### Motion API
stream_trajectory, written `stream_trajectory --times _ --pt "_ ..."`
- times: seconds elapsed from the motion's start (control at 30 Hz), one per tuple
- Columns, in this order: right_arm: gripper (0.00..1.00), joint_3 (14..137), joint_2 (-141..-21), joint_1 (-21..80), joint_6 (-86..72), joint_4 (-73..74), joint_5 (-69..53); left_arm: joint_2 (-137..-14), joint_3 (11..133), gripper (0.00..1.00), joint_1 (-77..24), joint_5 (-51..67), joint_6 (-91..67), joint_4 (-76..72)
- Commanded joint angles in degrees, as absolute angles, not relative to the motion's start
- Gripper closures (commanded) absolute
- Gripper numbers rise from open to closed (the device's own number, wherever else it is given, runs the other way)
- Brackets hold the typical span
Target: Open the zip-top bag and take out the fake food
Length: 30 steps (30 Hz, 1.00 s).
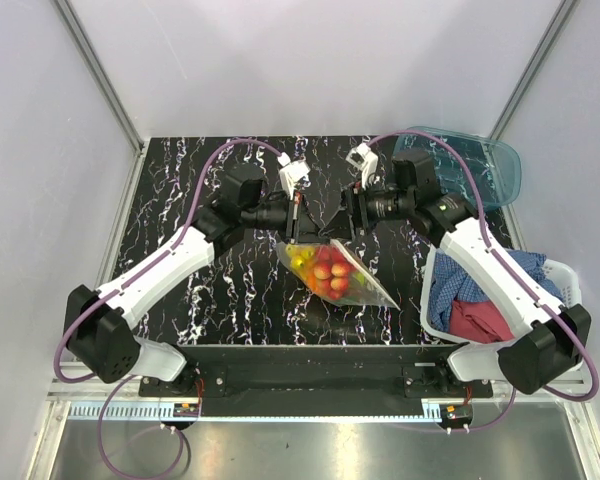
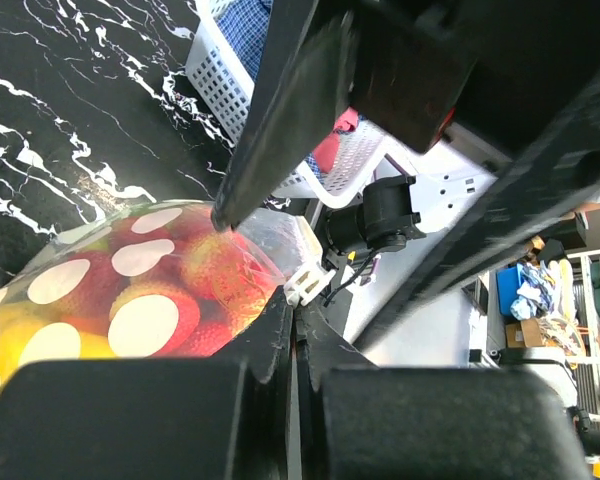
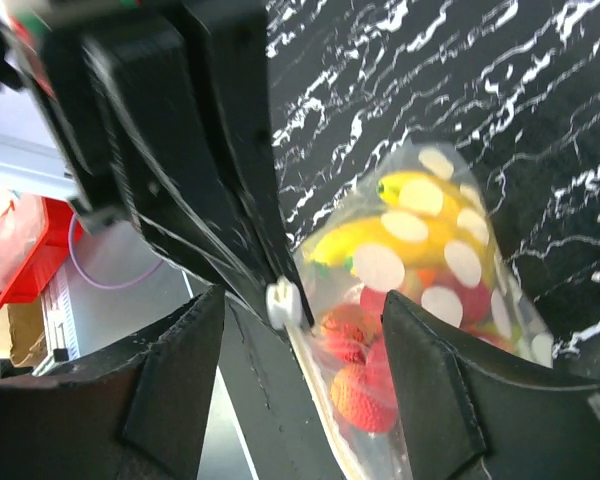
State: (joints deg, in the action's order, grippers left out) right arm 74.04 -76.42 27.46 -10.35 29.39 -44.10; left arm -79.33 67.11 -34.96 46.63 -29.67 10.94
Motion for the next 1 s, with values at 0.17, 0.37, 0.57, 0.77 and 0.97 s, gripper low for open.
stream_trajectory --times 0.17,0.37,0.57,0.77,0.97 --pt "0.32 79.10 -80.95 27.07 -12.22 27.95 -49.22 -75.32 70.05 1.00 -35.33 45.53 -28.13 10.46" --pt "0.41 78.05 -79.19 27.16 -11.78 27.95 -47.37 -75.50 70.14 1.00 -35.33 46.06 -26.90 11.95" --pt "0.36 77.00 -77.09 27.25 -12.13 28.56 -47.63 -76.37 71.45 1.00 -35.33 45.18 -27.24 12.92" --pt "0.29 69.01 -72.25 27.25 -12.22 27.60 -49.66 -78.40 74.44 1.00 -35.16 45.00 -30.05 14.24" --pt "0.57 66.09 -70.93 27.16 -13.09 25.14 -47.03 -78.49 74.88 1.00 -35.16 46.14 -31.11 13.98"
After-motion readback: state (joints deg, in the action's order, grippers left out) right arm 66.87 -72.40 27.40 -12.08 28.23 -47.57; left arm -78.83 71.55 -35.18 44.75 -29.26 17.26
